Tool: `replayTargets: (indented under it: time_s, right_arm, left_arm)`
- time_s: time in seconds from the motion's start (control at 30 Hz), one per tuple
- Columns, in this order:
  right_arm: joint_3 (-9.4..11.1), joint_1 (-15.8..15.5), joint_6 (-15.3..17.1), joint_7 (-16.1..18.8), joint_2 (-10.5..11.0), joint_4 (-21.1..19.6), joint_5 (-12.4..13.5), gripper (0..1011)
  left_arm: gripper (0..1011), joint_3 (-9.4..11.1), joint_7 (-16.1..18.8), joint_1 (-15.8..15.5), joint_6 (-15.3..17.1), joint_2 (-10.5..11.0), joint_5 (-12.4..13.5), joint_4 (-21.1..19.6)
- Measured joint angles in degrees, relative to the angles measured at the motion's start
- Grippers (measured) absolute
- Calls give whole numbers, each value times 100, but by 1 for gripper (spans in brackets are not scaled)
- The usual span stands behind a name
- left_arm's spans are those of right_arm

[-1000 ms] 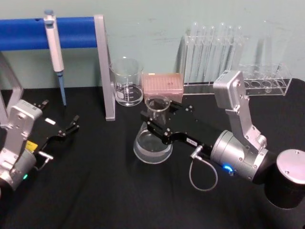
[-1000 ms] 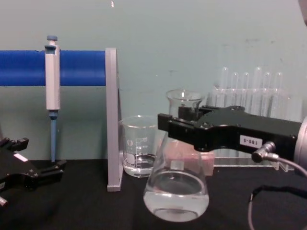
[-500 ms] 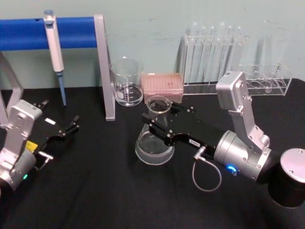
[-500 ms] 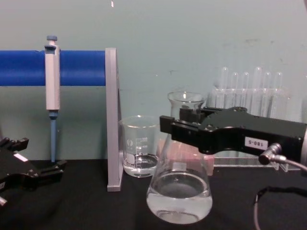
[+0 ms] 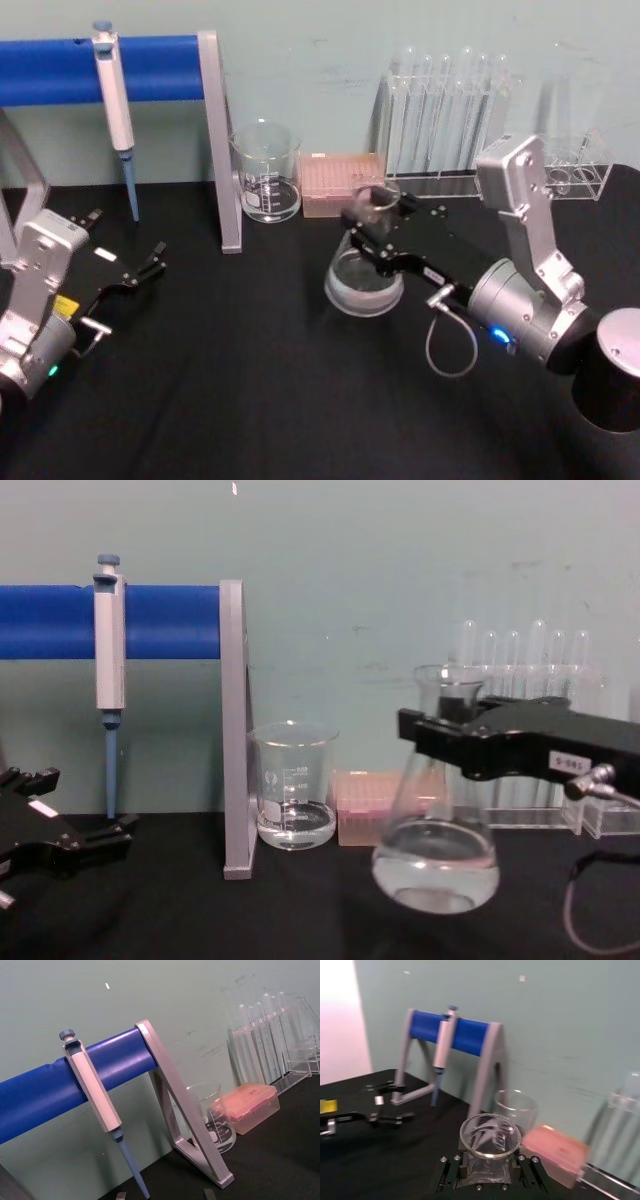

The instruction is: Grasp the erlenmeyer flask with one hand, shake it three times, then place it back.

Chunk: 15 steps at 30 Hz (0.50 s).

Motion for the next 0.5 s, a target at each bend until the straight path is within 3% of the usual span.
replayTargets:
  time_s: [0.5]
  right_arm:
    - [391,-100,124,-365,-184,59,-299,457]
  left_arm:
    - [1001,0,0,0,0,0,0,0]
